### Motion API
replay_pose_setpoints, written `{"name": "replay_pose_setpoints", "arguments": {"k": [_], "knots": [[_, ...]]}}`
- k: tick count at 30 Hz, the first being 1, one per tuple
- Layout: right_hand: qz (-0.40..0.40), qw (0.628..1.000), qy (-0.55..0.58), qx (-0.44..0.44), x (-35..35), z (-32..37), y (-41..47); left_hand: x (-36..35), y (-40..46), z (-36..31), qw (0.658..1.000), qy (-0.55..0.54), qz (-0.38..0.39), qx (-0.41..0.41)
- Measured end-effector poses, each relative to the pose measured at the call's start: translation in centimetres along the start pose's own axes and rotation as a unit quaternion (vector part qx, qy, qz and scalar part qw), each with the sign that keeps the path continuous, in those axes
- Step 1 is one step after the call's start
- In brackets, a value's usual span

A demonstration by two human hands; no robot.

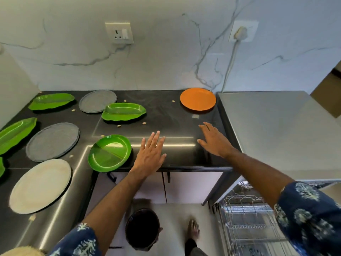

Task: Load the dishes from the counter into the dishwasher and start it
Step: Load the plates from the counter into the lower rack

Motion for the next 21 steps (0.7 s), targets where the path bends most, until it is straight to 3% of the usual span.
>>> {"name": "replay_pose_setpoints", "arguments": {"k": [4, 10, 16, 21], "knots": [[0.000, 0.995, 0.079, -0.064, -1.7, -4.9, 6.3, -3.6, 6.6, -1.5, 0.999, -0.009, 0.038, 0.003], [-0.025, 0.988, 0.125, -0.085, -1.3, -11.4, 14.2, -7.6, 13.3, -3.0, 0.997, -0.024, 0.073, -0.003], [0.068, 0.989, 0.053, -0.120, -2.4, -16.8, 18.2, -9.8, 14.0, -2.8, 0.999, -0.042, 0.020, -0.007], [-0.055, 0.977, 0.113, -0.170, -2.7, -16.4, 14.4, -9.8, 14.3, -2.5, 0.997, -0.070, 0.020, -0.011]]}}
Point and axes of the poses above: each hand's wrist, its own y-axis towards the middle knuckle, its own x-axis out of the back of the hand, z = x × y, the point moved 3 cm from there along y, towards the middle knuckle, and after that the axes turned 8 degrees about x, right-handed, at the moved point
